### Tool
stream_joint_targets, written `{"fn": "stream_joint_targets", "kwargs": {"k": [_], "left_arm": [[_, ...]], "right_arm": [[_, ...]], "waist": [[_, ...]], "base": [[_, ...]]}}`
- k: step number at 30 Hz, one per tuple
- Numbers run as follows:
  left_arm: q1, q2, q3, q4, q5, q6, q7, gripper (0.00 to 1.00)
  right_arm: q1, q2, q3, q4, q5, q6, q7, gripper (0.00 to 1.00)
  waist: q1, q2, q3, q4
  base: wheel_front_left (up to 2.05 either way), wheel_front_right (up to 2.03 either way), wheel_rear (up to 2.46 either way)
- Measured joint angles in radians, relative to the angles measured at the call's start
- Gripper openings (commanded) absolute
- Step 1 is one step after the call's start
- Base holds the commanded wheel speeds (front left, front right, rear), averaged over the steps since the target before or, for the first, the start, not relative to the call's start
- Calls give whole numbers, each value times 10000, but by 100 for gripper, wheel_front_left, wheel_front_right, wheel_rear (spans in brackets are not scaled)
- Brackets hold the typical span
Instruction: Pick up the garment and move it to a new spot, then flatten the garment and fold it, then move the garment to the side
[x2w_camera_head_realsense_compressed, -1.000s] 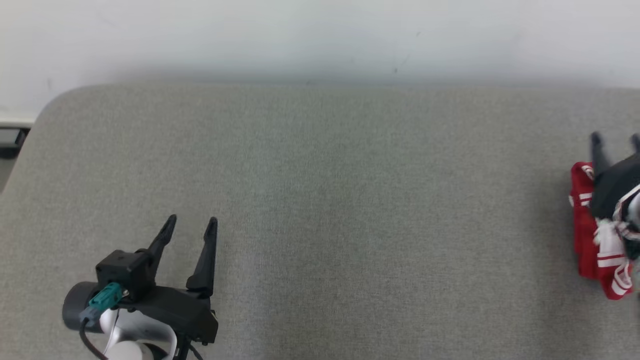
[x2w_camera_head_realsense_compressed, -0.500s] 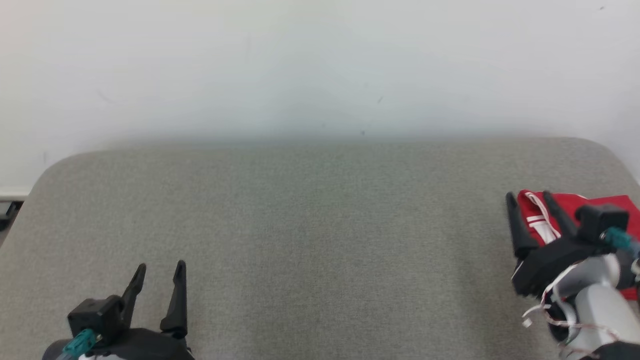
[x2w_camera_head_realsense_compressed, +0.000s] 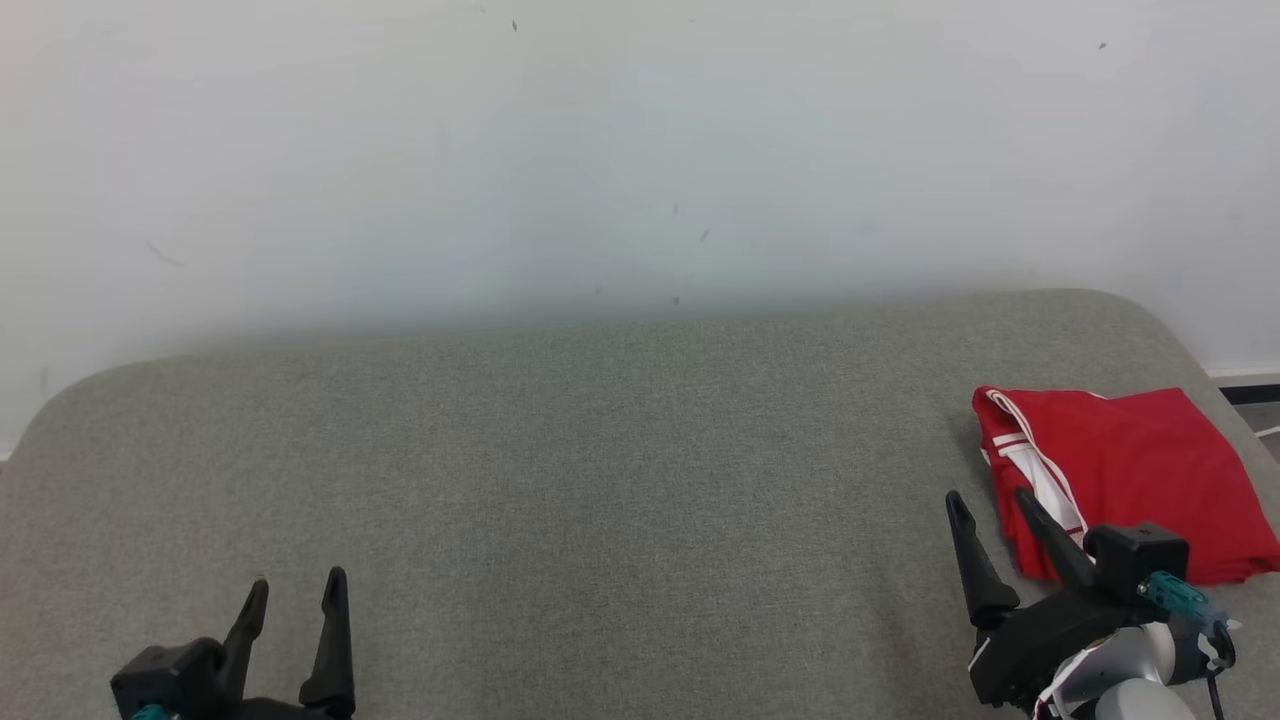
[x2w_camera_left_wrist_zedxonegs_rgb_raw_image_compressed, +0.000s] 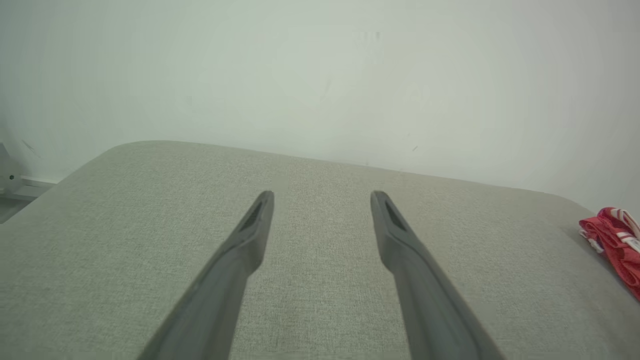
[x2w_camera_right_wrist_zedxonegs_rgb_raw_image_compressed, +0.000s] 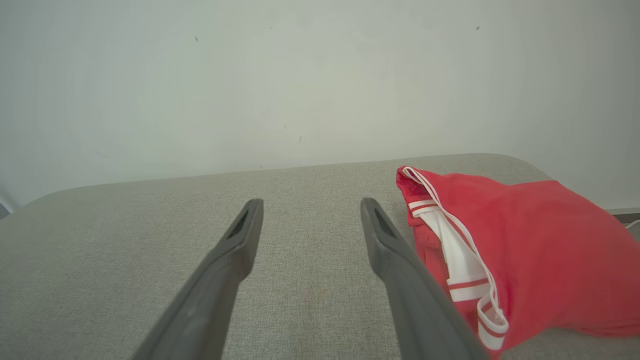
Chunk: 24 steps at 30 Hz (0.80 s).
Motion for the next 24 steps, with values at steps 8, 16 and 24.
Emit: {"fn": "stream_joint_targets", "kwargs": {"k": [8, 16, 24], "left_arm": [[151, 13, 198, 134, 0, 50, 92, 100], [293, 25, 268, 167, 2, 52, 196, 100], [291, -27, 479, 198, -13, 54, 267, 100]], "right_arm": [[261, 104, 29, -265, 263, -86, 75, 100], [423, 136, 157, -539, 357, -238, 194, 100], [423, 155, 280, -775, 456, -324, 364, 100]], "waist": [[1, 0, 26, -25], [2, 0, 99, 50], [2, 1, 174, 117]], "base": [[0, 0, 0], [0, 0, 0], [0, 0, 0]]}}
